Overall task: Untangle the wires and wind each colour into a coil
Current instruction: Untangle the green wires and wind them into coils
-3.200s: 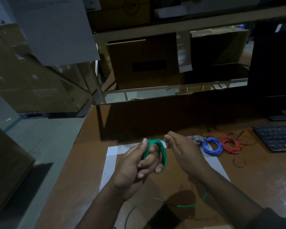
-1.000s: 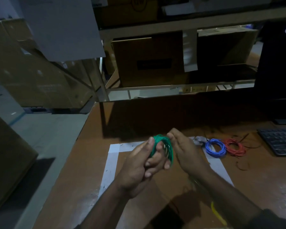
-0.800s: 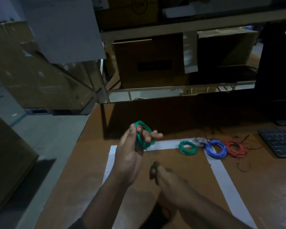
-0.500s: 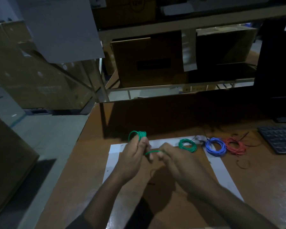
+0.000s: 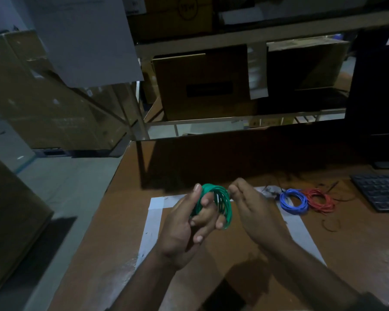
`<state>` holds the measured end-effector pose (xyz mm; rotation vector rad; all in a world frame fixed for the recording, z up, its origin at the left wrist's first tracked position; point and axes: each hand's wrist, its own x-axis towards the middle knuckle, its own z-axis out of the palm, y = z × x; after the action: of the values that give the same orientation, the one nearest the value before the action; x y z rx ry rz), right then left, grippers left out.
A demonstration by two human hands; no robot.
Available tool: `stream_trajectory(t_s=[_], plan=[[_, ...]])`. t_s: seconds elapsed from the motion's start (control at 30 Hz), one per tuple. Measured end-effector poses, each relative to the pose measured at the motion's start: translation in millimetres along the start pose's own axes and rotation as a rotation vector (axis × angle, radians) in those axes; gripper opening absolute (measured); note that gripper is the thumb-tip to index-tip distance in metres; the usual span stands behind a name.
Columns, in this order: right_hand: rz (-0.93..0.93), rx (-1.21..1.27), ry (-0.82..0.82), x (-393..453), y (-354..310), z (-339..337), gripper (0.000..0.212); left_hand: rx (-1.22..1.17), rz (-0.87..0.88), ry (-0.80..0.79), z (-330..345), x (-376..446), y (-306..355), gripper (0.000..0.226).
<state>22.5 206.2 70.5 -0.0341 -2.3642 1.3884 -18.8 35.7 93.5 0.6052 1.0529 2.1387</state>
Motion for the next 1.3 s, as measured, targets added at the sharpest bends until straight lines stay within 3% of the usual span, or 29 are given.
stream_trajectory(t_s=[0.1,0.4,0.57,0.8,0.9,1.07,1.17,1.3], plan=[[0.058,0.052,-0.093,-16.0,5.3,24.3,0.016,-0.028,0.079,0.06,-0.9,4.9,-0.7,0.043],[0.186,0.206,-0.225,-37.0,-12.5,41.5,0.02,0.268,0.246,0.291,-20.2,15.7,-11.0,0.039],[0.167,0.201,-0.131,-41.6,-18.0,39.3,0.007,0.298,0.244,0.378,-22.8,18.2,-9.9,0.043],[0.209,0.129,-0.065,-41.8,-8.9,29.7,0.016,0.144,0.16,0.27,-22.2,14.8,3.8,0.046],[0.231,0.078,-0.122,-35.6,-6.0,21.5,0.025,0.131,0.111,0.213,-22.8,13.8,4.7,0.046],[0.281,0.161,-0.123,-20.0,-14.3,3.6,0.022,0.107,0.079,0.16,-18.4,11.0,2.4,0.044],[0.233,0.167,-0.077,-13.0,-19.9,-5.2,0.03,0.111,0.055,0.121,-17.5,10.2,-1.0,0.045],[0.129,0.237,-0.145,-9.3,-23.0,0.5,0.045,0.161,-0.007,0.056,-18.6,8.2,-3.3,0.04]])
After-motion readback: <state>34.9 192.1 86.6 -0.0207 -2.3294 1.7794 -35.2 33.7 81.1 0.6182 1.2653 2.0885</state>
